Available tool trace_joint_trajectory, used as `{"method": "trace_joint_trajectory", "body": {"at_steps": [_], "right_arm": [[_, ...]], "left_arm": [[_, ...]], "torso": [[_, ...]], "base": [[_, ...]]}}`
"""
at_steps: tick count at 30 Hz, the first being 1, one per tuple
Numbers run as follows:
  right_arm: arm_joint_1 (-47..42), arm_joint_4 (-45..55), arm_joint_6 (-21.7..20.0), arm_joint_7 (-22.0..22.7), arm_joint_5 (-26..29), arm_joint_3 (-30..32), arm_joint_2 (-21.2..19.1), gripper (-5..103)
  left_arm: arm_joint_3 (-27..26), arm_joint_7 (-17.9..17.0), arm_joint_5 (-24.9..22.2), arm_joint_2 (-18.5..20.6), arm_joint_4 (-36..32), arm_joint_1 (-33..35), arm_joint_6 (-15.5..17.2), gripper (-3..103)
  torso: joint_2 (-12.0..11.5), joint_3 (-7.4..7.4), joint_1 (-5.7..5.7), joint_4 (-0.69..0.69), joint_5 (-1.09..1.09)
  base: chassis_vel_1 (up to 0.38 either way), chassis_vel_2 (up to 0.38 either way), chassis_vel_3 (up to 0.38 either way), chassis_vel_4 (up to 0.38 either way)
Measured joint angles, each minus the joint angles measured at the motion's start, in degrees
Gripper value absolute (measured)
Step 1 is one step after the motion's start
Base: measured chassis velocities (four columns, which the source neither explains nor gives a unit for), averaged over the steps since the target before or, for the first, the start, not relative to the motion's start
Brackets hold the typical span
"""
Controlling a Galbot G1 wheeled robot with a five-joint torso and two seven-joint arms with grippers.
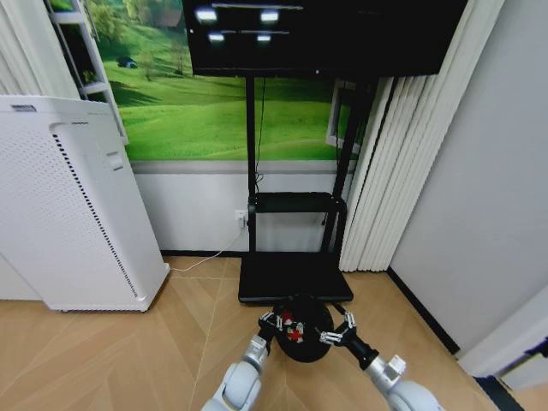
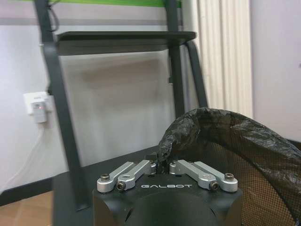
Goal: Pick up the trash bin and place the garbage on the floor into it.
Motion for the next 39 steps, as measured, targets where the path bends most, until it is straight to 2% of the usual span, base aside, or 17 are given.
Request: {"method": "trace_joint_trajectory", "body": {"at_steps": [3,6,7,8,9,10,11,13,14,16,22,26,29,39], "right_arm": [[-1.0,-0.6,-0.8,1.1,0.0,3.1,0.1,100],[-1.4,-2.7,-4.4,5.6,-0.2,7.8,1.3,100],[-1.4,-2.7,-4.4,5.6,-0.2,7.8,1.3,100],[-1.1,-4.0,-6.4,8.4,-0.6,9.6,2.0,100],[-1.1,-4.0,-6.4,8.4,-0.6,9.6,2.0,100],[-0.8,-5.0,-8.5,11.2,-0.8,11.2,2.6,100],[-0.8,-5.0,-8.5,11.2,-0.8,11.2,2.6,100],[-1.1,-6.0,-13.3,15.8,-0.4,14.1,3.5,100],[-1.1,-6.0,-13.3,15.8,-0.4,14.1,3.5,100],[-1.7,-6.7,-16.6,19.2,0.5,16.1,4.2,100],[-2.5,-9.5,-18.6,21.0,-0.6,19.2,5.2,100],[-3.2,-10.6,-22.1,23.4,-0.7,22.2,6.1,100],[-3.3,-10.4,-23.0,24.5,-0.7,23.3,6.5,100],[-4.2,-7.1,-22.4,23.5,-0.5,25.8,6.9,100]], "left_arm": [[-1.8,0.0,-0.5,1.1,-1.9,1.3,0.4,7],[-4.9,-0.1,-1.1,2.7,-4.8,3.4,1.0,7],[-4.9,-0.1,-1.1,2.7,-4.8,3.4,1.0,7],[-6.3,-0.1,-1.4,3.4,-6.1,4.1,1.1,7],[-6.3,-0.1,-1.4,3.4,-6.1,4.1,1.1,7],[-7.6,-0.1,-1.7,3.9,-7.0,4.7,1.3,7],[-7.6,-0.1,-1.7,3.9,-7.0,4.7,1.3,7],[-9.6,0.0,-2.2,4.5,-8.6,5.4,1.6,7],[-9.6,0.0,-2.2,4.5,-8.6,5.4,1.6,7],[-11.5,0.0,-2.5,4.8,-9.8,6.2,1.8,7],[-14.2,0.0,-2.7,5.4,-11.5,7.6,1.9,7],[-17.2,0.0,-3.3,5.2,-13.3,9.6,2.1,7],[-18.4,-0.1,-3.5,4.9,-14.1,10.8,2.2,7],[-19.6,-0.1,-3.6,4.3,-15.1,12.8,2.0,7]], "torso": [[0.0,0.0,0.0,0.01,-0.01],[0.0,0.0,0.0,0.01,-0.01],[0.0,0.0,0.0,0.01,-0.01],[0.0,0.0,0.0,0.0,0.0],[0.0,0.0,0.0,0.0,0.0],[0.0,0.0,0.0,0.02,0.0],[0.0,0.0,0.0,0.02,0.0],[0.0,0.0,0.0,0.01,0.0],[0.0,0.0,0.0,0.01,0.0],[0.0,0.0,0.0,0.0,-0.01],[0.0,0.0,0.0,0.0,0.0],[0.0,0.0,0.0,0.0,0.0],[0.0,0.0,0.0,0.01,0.0],[0.0,0.0,0.0,0.01,0.0]], "base": [[0.0,0.0,0.0,0.0],[0.0,0.0,0.0,0.0],[0.0,0.0,0.0,0.0],[0.0,0.0,0.0,0.0],[0.0,0.0,0.0,0.0],[0.0,0.0,0.0,0.0],[0.0,0.0,0.0,0.0],[0.0,0.0,0.0,0.0],[0.0,0.0,0.0,0.0],[0.0,0.0,0.0,0.0],[0.0,0.0,0.0,0.0],[0.0,0.0,0.0,0.0],[0.0,0.0,0.0,0.0],[0.0,0.0,0.0,0.0]]}}
